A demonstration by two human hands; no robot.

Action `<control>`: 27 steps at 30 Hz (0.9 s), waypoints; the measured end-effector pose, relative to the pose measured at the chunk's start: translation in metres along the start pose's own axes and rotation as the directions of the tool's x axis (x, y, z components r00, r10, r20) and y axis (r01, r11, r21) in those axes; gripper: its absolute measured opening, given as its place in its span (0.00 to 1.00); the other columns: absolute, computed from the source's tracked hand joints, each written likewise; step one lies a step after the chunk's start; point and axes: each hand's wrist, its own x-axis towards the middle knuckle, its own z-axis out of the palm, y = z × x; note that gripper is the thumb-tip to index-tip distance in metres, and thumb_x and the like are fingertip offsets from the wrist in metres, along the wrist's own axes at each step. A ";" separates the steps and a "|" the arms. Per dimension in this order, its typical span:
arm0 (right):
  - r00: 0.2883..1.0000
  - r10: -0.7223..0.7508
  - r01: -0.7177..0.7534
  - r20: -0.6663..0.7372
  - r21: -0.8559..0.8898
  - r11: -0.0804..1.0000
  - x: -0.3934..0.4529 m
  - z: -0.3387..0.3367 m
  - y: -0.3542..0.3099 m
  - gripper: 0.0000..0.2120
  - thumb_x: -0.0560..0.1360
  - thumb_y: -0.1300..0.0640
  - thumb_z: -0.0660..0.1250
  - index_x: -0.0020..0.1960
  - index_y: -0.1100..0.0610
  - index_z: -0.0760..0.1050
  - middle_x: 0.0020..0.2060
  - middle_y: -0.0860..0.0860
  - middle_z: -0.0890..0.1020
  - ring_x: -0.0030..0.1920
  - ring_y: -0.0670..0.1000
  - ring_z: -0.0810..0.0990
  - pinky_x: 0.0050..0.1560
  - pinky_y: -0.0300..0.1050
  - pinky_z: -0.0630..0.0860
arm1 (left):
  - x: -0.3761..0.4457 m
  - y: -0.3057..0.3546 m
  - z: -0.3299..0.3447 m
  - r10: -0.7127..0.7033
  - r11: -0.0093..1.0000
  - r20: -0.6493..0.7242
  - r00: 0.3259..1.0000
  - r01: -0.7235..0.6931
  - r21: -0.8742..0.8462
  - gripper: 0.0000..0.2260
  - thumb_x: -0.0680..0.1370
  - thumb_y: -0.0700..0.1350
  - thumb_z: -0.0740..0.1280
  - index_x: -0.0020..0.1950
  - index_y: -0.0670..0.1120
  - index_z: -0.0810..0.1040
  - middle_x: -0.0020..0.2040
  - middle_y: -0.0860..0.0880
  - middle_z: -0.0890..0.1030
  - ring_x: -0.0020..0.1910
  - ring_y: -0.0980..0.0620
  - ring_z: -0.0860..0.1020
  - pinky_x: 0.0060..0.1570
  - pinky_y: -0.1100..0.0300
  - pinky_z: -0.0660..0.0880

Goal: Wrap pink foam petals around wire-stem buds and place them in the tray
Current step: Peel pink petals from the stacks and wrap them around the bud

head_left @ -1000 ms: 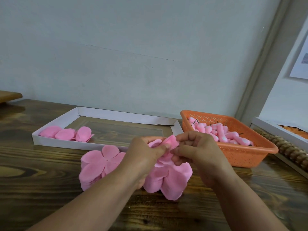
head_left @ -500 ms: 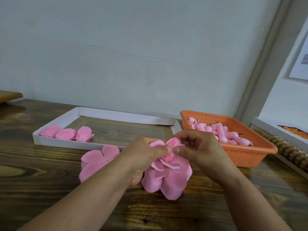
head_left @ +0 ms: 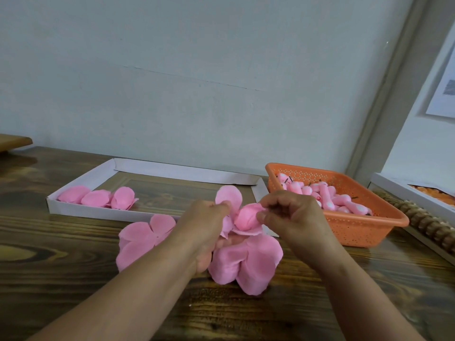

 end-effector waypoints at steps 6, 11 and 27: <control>0.975 -0.199 0.215 0.095 -0.220 0.951 -0.001 0.000 -0.005 0.05 0.71 0.68 0.68 0.42 0.60 0.79 0.36 0.48 0.76 0.38 0.44 0.71 0.38 0.34 0.68 | 0.001 -0.007 0.003 0.084 0.973 0.009 0.996 -0.084 0.215 0.11 0.81 0.46 0.61 0.47 0.42 0.81 0.47 0.39 0.84 0.45 0.44 0.83 0.48 0.50 0.81; 0.981 -0.190 0.196 0.050 -0.240 0.951 0.000 -0.001 -0.001 0.06 0.70 0.68 0.68 0.42 0.58 0.79 0.36 0.47 0.76 0.38 0.43 0.72 0.38 0.33 0.68 | -0.003 -0.009 0.005 0.072 0.978 0.142 0.987 -0.098 0.187 0.14 0.82 0.51 0.60 0.49 0.44 0.83 0.49 0.43 0.84 0.53 0.43 0.81 0.56 0.42 0.77; 0.993 -0.106 0.111 0.059 -0.084 0.990 -0.002 -0.001 -0.004 0.10 0.69 0.71 0.70 0.40 0.56 0.78 0.38 0.49 0.79 0.36 0.43 0.75 0.38 0.33 0.71 | -0.004 -0.008 0.001 0.018 0.992 0.324 0.946 -0.058 0.115 0.15 0.82 0.49 0.59 0.52 0.45 0.83 0.52 0.43 0.84 0.55 0.45 0.81 0.54 0.49 0.79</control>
